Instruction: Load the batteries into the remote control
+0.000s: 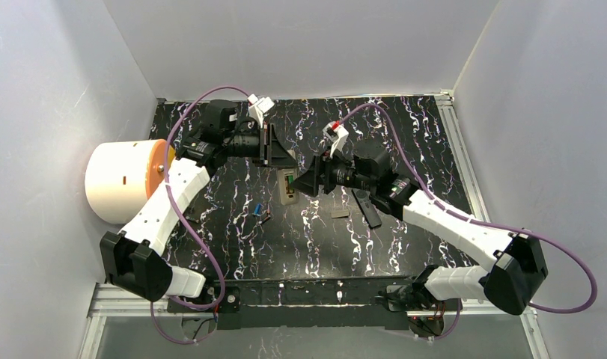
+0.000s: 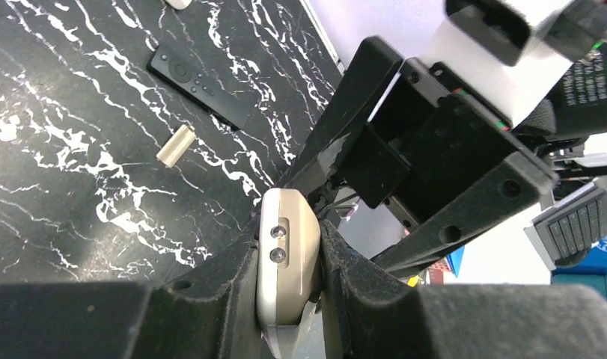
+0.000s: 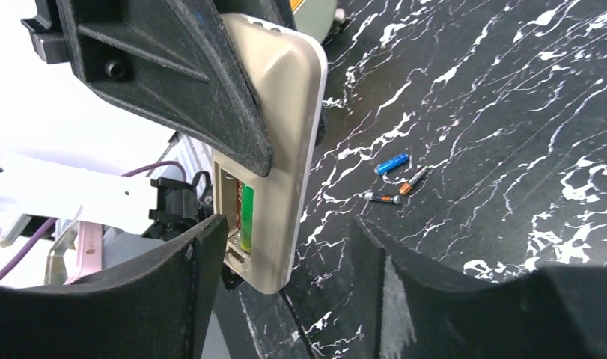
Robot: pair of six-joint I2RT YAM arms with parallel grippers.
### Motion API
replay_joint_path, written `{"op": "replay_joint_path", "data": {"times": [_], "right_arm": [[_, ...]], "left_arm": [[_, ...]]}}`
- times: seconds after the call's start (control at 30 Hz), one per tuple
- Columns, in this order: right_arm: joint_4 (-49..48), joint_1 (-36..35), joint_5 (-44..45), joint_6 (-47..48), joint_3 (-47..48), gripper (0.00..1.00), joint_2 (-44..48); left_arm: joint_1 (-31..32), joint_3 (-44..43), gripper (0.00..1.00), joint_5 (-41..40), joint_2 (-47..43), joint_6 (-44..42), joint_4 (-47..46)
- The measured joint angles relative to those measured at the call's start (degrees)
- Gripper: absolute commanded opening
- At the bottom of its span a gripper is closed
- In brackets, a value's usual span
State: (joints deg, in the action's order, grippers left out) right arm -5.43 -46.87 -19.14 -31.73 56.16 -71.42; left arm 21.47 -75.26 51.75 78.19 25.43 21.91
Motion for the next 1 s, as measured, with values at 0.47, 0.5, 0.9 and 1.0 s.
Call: {"op": "replay_joint_path", "data": {"times": [0.47, 0.5, 0.9, 1.0], "right_arm": [[7.6, 0.3, 14.2, -6.5, -0.9, 0.66, 5.0], [9.0, 0.3, 15.2, -7.1, -0.9, 0.66, 4.3], [17.9, -16.5, 36.9, -13.4, 11.9, 0.65, -19.6], [19.0, -18.7, 40.0, -14.5, 20.1, 0.61, -28.5]], "left_arm": [[-1.5, 0.9, 0.0, -29.4, -3.9, -0.1, 11.2], [-1.6, 1.5, 0.0, -32.8, -5.8, -0.1, 12.1], [-1.8, 5.6, 0.0, -57.5, -27.4, -2.1, 18.2], [-1.8, 5.6, 0.0, -63.3, -29.2, -3.6, 19.8]]}}
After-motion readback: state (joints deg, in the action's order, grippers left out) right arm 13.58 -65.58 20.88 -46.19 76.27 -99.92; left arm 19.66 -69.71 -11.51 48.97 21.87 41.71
